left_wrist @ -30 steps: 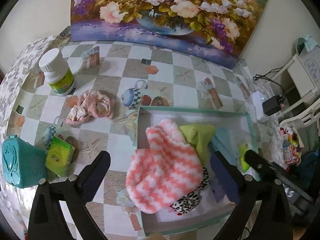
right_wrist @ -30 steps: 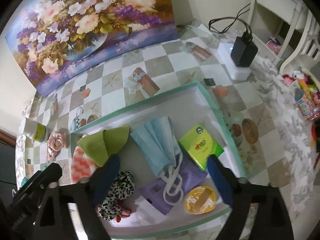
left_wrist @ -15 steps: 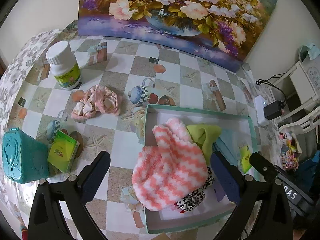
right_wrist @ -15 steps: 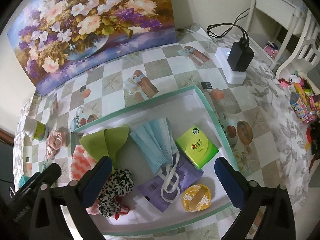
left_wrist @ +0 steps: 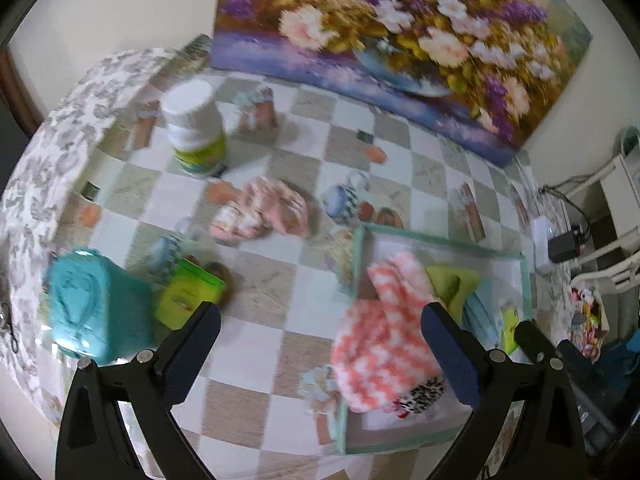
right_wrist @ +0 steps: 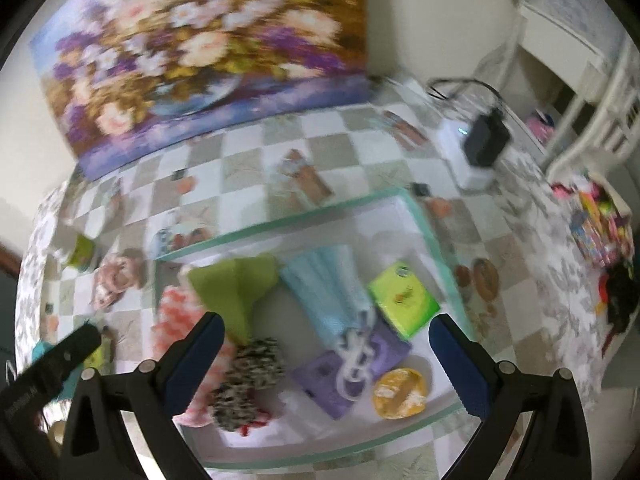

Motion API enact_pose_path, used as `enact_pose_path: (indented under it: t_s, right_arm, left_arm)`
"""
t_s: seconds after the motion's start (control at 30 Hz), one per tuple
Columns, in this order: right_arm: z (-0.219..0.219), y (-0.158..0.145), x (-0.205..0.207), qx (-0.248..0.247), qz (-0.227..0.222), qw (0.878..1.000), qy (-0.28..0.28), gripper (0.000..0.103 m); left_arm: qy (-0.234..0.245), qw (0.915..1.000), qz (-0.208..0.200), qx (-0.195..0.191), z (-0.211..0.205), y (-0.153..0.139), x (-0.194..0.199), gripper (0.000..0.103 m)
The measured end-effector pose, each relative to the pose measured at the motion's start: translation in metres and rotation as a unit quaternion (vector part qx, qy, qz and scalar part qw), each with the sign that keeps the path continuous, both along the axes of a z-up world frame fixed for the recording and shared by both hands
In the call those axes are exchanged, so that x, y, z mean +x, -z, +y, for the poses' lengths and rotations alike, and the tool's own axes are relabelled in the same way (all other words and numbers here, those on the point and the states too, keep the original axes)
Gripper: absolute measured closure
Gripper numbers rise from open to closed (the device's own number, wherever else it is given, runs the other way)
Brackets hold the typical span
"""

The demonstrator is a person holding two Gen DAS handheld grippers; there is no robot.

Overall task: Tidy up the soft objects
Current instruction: 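Move both tools back over the pink cloth and green tissue pack beside the tray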

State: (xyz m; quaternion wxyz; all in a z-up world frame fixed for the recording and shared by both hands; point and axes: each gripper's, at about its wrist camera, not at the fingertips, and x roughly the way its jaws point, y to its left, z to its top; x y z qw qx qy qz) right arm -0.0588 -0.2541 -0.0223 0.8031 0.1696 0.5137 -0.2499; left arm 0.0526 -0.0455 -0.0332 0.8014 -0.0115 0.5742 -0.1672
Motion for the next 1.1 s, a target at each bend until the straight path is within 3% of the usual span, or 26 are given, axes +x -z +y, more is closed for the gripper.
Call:
enact_pose_path:
  t_s: [0.17,0.53,1.1]
  right_arm:
    - [0.032,-0.004,0.017,-0.014,0.000,0.999,-0.041,0.000]
    - [0.061,0.001,0.034,0.007,-0.013,0.997,-0.070,0.000]
    - [0.135,0.031,0.082,0.070,-0.010,0.987,-0.146,0.000]
  left_arm:
    - [-0.038,0.9987,-0.026,0.021,0.037,-0.011,0.016,0.003]
    - [-0.137,0.9895,-0.025,0.038,0.123,-0.013,0.042,0.003]
    - [-0.189,0.9817,0.007,0.023,0.192,0.004,0.060,0.003]
